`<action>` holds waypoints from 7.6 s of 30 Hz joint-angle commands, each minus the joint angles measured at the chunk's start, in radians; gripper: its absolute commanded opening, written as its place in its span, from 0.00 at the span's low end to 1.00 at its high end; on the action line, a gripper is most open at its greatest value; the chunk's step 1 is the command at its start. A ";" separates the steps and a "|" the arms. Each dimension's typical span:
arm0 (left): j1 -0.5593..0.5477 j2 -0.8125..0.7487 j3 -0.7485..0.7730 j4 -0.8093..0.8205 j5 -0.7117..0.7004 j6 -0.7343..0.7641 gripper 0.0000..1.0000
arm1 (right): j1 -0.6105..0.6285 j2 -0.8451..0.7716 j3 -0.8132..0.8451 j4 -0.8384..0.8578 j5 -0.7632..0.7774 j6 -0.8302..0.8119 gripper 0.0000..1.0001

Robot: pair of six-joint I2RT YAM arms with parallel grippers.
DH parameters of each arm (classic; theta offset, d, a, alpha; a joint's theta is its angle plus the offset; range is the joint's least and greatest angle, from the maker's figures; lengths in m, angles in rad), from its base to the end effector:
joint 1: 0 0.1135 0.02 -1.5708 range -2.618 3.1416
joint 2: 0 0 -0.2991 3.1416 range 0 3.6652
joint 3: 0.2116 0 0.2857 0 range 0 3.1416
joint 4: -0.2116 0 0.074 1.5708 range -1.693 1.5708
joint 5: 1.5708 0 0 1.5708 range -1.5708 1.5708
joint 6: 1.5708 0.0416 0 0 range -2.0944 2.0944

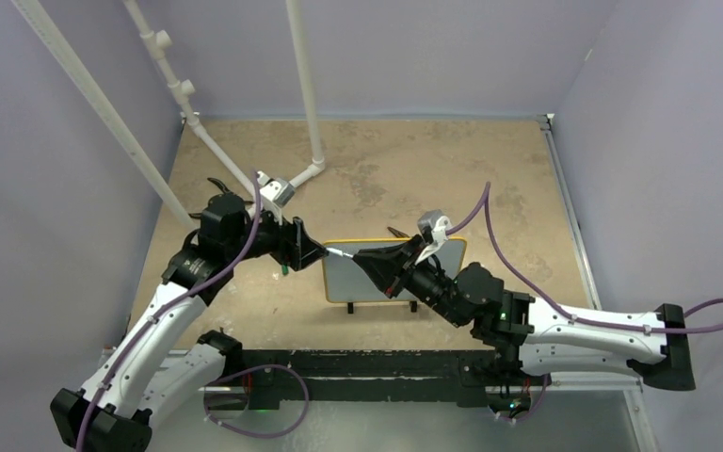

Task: Write a sentence on the whiteboard
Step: Write a sentence on the whiteboard, then move the whiteboard stand to the center of the board.

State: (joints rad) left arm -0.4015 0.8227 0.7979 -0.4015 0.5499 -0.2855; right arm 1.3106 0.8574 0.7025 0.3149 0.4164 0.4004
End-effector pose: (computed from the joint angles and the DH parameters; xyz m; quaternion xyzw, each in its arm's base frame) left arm 0.1728 -0.0970 0.3405 0.1937 0.7992 -0.3904 0.4139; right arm 0.0729 0.2084 0.3737 -0.1375 0.6389 0.4744 0.5897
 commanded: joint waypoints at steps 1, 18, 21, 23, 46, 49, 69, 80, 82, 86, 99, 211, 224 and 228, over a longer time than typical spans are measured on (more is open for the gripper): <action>0.002 0.016 -0.017 0.066 0.065 0.042 0.67 | 0.047 -0.004 -0.036 0.076 0.196 0.035 0.00; 0.001 0.022 -0.112 0.189 0.108 0.074 0.41 | 0.076 0.072 -0.082 0.081 0.277 0.083 0.00; 0.001 0.030 -0.113 0.195 0.114 0.076 0.37 | 0.080 0.083 -0.086 0.063 0.286 0.102 0.00; 0.001 0.030 -0.115 0.199 0.115 0.075 0.36 | 0.082 0.090 -0.092 0.059 0.295 0.113 0.00; 0.001 0.053 -0.121 0.216 0.120 0.077 0.21 | 0.104 0.126 -0.118 0.106 0.405 0.118 0.00; 0.001 0.051 -0.123 0.214 0.119 0.078 0.20 | 0.105 0.126 -0.120 0.108 0.411 0.118 0.00; -0.010 0.047 -0.128 0.217 0.113 0.084 0.01 | 0.118 0.147 -0.129 0.148 0.476 0.112 0.00; -0.016 0.041 -0.131 0.216 0.111 0.090 0.00 | 0.124 0.161 -0.129 0.148 0.514 0.122 0.00; -0.017 0.041 -0.130 0.216 0.113 0.092 0.00 | 0.125 0.163 -0.126 0.139 0.527 0.132 0.00; -0.020 0.038 -0.132 0.215 0.114 0.093 0.00 | 0.127 0.169 -0.123 0.132 0.543 0.142 0.00; -0.025 0.035 -0.132 0.216 0.117 0.095 0.00 | 0.130 0.211 -0.106 0.120 0.554 0.148 0.00; -1.042 0.499 -0.067 -0.027 -1.317 -0.909 0.44 | -0.395 -0.010 0.233 -0.020 0.222 -0.150 0.00; -0.960 0.608 -0.079 0.060 -1.222 -0.862 0.37 | -0.395 -0.025 0.219 0.000 0.204 -0.152 0.00; -0.949 0.633 -0.065 0.064 -1.209 -0.848 0.34 | -0.395 -0.033 0.213 0.007 0.209 -0.157 0.00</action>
State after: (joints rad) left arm -1.3613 1.4334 0.7036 -0.3756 -0.6807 -1.1572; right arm 0.9176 0.8436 0.9218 0.2760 0.6331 0.2462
